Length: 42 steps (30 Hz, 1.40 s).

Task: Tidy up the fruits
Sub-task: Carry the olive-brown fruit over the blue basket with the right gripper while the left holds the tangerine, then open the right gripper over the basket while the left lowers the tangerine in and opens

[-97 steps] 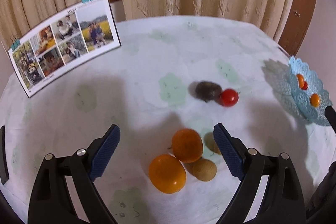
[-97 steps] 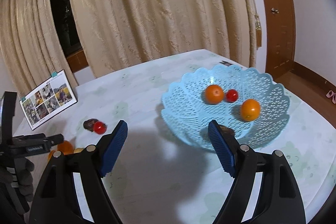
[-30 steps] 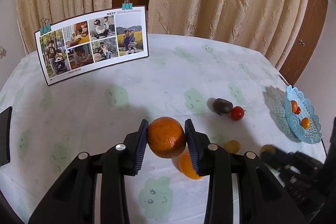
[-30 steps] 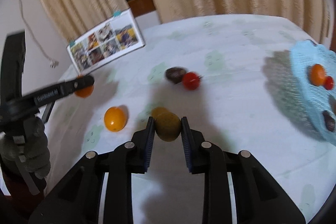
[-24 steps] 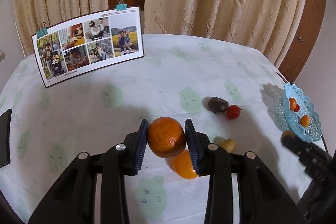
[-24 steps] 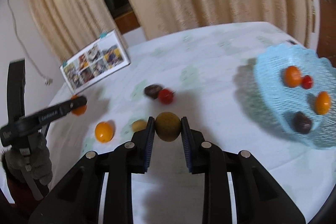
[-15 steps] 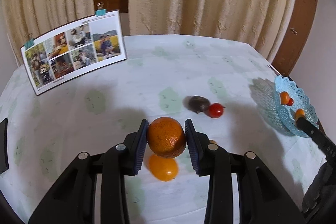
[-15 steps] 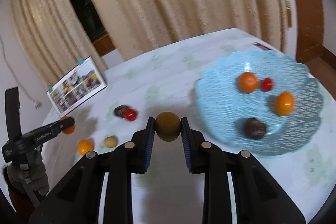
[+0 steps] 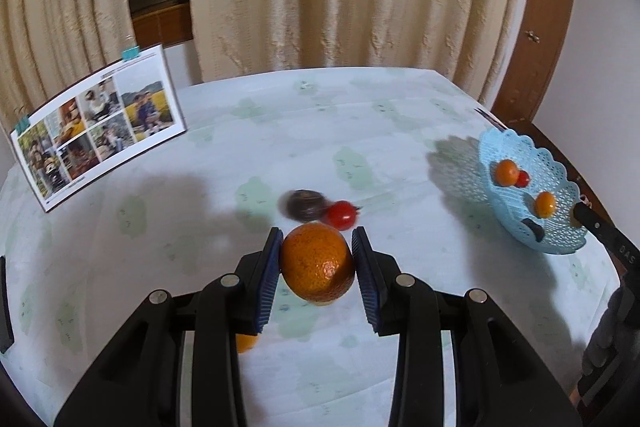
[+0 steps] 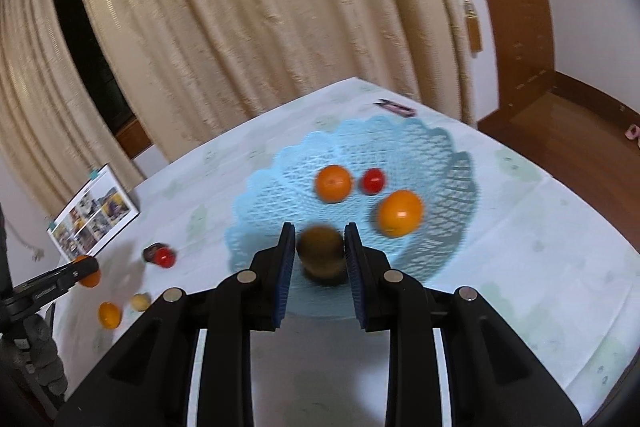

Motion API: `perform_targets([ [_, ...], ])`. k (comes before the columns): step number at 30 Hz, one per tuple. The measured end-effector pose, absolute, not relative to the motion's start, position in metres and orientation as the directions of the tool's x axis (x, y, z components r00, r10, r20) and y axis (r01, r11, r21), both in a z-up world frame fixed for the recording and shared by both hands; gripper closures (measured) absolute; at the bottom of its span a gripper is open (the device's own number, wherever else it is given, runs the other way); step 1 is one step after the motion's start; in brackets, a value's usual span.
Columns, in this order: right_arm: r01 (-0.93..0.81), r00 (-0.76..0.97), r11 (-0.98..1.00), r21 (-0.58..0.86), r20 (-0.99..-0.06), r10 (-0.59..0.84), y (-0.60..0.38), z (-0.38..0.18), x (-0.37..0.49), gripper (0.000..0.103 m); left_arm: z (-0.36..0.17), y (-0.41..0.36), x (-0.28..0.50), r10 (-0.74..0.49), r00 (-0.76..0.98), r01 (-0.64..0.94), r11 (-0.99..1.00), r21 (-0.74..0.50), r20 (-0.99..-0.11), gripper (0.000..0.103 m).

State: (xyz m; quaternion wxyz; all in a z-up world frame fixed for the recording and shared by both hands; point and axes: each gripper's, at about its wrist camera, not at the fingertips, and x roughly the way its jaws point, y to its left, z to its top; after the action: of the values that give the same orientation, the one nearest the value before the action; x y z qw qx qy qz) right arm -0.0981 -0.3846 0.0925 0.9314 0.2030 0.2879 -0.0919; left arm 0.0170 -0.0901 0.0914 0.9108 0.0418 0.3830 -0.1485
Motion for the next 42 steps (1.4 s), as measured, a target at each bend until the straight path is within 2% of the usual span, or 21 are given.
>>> perform_targets([
  [4,0.322,0.818,0.880,0.350,-0.571,-0.073,-0.398,0.088,-0.106,0.074,0.091,-0.111,0.013,-0.265,0.650,0.344,0.938,-0.035,-0.713,0.067],
  [6,0.341,0.820,0.873,0.348,-0.565,-0.095,-0.401,0.087,-0.109,0.068,0.092,-0.123,0.010,-0.276,0.644,0.364,0.931,-0.032,-0.714,0.067],
  [9,0.382,0.821,0.867,0.321,-0.548,-0.159,-0.403,0.086,-0.116,0.065,0.092,-0.137,0.008,-0.292,0.636,0.390,0.920,-0.029,-0.714,0.067],
  [10,0.395,0.823,0.865,0.308,-0.537,-0.184,-0.403,0.086,-0.119,0.063,0.093,-0.144,0.006,-0.300,0.633,0.403,0.915,-0.027,-0.714,0.067],
  [12,0.420,0.827,0.858,0.294,-0.513,-0.229,-0.403,0.086,-0.124,0.051,0.094,-0.154,0.005,-0.310,0.628,0.420,0.907,-0.025,-0.714,0.067],
  [13,0.428,0.828,0.856,0.290,-0.506,-0.242,-0.403,0.087,-0.125,0.050,0.095,-0.163,0.005,-0.321,0.623,0.436,0.899,-0.024,-0.713,0.067],
  [22,0.460,0.818,0.840,0.288,-0.505,-0.274,-0.408,0.079,-0.128,0.046,0.085,-0.229,0.012,-0.438,0.524,0.578,0.813,-0.073,-0.730,0.067],
  [33,0.462,0.818,0.831,0.310,-0.510,-0.264,-0.415,0.076,-0.128,0.046,0.076,-0.285,0.018,-0.485,0.481,0.641,0.763,-0.085,-0.730,0.066],
  [35,0.461,0.819,0.830,0.312,-0.511,-0.263,-0.416,0.076,-0.128,0.046,0.077,-0.291,0.018,-0.495,0.482,0.649,0.756,-0.084,-0.723,0.062],
  [37,0.461,0.818,0.830,0.313,-0.512,-0.262,-0.415,0.075,-0.128,0.046,0.078,-0.291,0.019,-0.499,0.491,0.646,0.759,-0.086,-0.714,0.035],
  [40,0.460,0.818,0.830,0.315,-0.514,-0.258,-0.415,0.075,-0.128,0.046,0.082,-0.284,0.022,-0.493,0.512,0.632,0.770,-0.080,-0.703,0.034],
  [42,0.458,0.818,0.831,0.315,-0.514,-0.257,-0.414,0.075,-0.128,0.040,0.082,-0.277,0.028,-0.477,0.521,0.611,0.787,-0.081,-0.708,0.031],
])
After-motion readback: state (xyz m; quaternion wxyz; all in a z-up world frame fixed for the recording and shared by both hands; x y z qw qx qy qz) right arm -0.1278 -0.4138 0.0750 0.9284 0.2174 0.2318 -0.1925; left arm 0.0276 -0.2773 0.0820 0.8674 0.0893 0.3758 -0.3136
